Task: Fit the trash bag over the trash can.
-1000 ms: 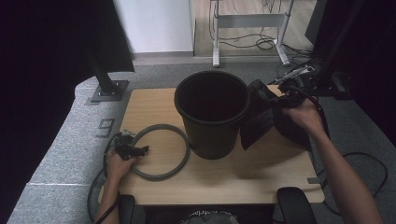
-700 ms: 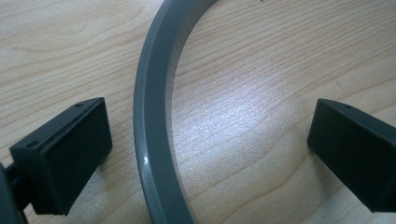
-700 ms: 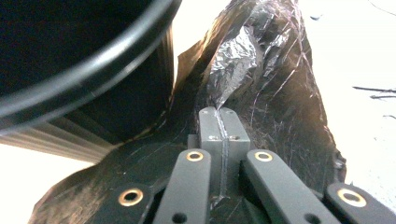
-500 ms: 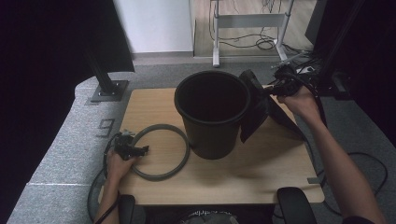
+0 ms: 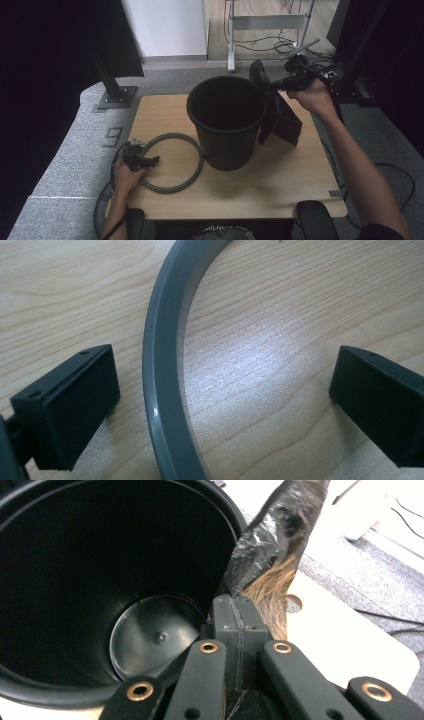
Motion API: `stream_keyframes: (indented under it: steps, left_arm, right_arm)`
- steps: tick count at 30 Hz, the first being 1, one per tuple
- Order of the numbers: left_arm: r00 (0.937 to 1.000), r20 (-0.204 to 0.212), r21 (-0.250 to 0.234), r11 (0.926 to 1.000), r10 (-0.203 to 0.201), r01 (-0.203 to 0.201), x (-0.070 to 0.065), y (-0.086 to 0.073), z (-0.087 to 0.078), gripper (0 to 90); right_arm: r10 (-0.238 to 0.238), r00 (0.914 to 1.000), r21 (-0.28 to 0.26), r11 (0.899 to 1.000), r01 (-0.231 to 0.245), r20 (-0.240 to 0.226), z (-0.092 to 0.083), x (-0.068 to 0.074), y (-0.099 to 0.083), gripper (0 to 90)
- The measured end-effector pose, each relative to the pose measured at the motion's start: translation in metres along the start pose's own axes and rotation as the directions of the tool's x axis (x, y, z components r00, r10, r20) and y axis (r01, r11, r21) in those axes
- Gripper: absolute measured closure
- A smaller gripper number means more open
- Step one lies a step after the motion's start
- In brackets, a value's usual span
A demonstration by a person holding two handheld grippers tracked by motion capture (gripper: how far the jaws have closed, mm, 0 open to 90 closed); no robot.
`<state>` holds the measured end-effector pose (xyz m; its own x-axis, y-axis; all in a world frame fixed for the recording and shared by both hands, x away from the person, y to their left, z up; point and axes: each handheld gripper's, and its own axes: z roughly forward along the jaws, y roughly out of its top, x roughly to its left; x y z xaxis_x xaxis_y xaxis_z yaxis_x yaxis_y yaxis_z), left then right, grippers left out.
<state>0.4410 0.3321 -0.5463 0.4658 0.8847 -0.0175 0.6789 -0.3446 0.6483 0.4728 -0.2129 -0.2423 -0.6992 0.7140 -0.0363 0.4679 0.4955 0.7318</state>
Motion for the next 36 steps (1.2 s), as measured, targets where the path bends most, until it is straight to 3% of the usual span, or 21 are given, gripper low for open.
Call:
stream_keyframes:
  steps: [10,18,25,36]
  left_arm:
    - [1.0,0.001,0.0,1.0,0.001,-0.001,0.0,0.0,0.0,0.0]
    - [1.0,0.001,0.0,1.0,0.002,-0.002,0.0,0.0,0.0,0.0]
    - [1.0,0.004,0.0,1.0,0.004,-0.004,0.0,0.0,0.0,0.0]
    - [1.0,0.007,0.001,1.0,0.007,-0.007,0.0,0.0,0.0,0.0]
  right_arm:
    - [-0.057,0.9957,0.016,0.998,0.058,-0.074,0.025,0.028,0.025,88.9]
    - [-0.107,0.9838,0.039,0.993,0.113,-0.144,0.06,0.054,0.039,88.9]
    - [-0.138,0.9699,0.069,0.986,0.155,-0.201,0.093,0.079,0.05,88.9]
    - [-0.186,0.9386,0.082,0.973,0.218,-0.291,0.133,0.116,0.061,88.9]
